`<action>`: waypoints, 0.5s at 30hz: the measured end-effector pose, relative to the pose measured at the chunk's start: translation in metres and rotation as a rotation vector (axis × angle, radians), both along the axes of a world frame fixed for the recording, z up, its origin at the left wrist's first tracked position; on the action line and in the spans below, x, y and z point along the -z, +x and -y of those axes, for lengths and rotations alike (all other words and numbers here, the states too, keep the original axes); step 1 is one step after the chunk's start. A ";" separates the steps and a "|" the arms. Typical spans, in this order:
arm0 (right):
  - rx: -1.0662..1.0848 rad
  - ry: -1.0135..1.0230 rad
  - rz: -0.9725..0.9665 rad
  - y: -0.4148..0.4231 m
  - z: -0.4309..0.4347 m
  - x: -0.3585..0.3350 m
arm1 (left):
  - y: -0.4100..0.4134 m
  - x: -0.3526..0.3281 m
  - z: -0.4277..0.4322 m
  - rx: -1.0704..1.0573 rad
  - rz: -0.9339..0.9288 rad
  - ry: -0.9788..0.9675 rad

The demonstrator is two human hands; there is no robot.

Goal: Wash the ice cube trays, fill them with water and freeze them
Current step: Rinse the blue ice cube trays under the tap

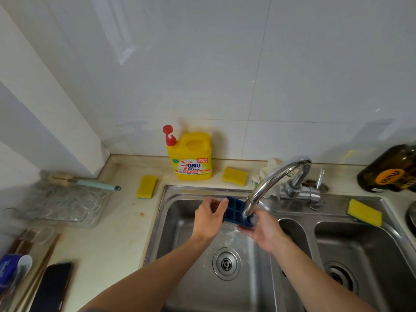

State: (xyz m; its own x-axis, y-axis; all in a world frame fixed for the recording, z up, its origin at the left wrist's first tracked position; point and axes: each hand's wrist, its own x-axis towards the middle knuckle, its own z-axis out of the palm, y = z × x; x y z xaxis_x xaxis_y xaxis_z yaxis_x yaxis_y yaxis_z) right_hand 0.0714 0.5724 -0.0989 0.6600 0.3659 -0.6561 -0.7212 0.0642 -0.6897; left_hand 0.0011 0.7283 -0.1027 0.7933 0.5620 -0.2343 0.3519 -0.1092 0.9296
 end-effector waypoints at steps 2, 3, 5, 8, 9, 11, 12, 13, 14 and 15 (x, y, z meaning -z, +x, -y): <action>-0.011 -0.004 0.017 0.000 0.000 -0.002 | 0.000 0.003 0.000 -0.016 0.017 0.008; -0.011 -0.008 0.026 0.000 0.000 -0.003 | -0.001 0.005 0.000 -0.019 0.022 0.009; -0.006 -0.033 0.058 0.000 0.001 -0.003 | -0.003 0.010 -0.001 -0.014 0.012 0.022; 0.002 -0.095 0.113 0.001 0.007 -0.006 | -0.007 0.018 -0.002 0.025 -0.034 -0.004; -0.007 -0.115 0.132 0.001 0.010 -0.008 | -0.008 0.021 -0.001 0.046 -0.062 -0.038; -0.030 -0.156 0.165 0.000 0.018 -0.011 | -0.009 0.026 0.002 0.080 -0.124 -0.156; -0.027 -0.177 0.176 0.000 0.021 -0.012 | -0.009 0.028 0.006 0.092 -0.149 -0.227; -0.022 -0.205 0.188 -0.001 0.025 -0.012 | -0.009 0.030 0.010 0.101 -0.170 -0.287; -0.019 -0.237 0.204 -0.001 0.029 -0.012 | -0.008 0.032 0.014 0.106 -0.186 -0.333; -0.018 -0.271 0.222 -0.002 0.032 -0.012 | -0.007 0.033 0.018 0.109 -0.198 -0.368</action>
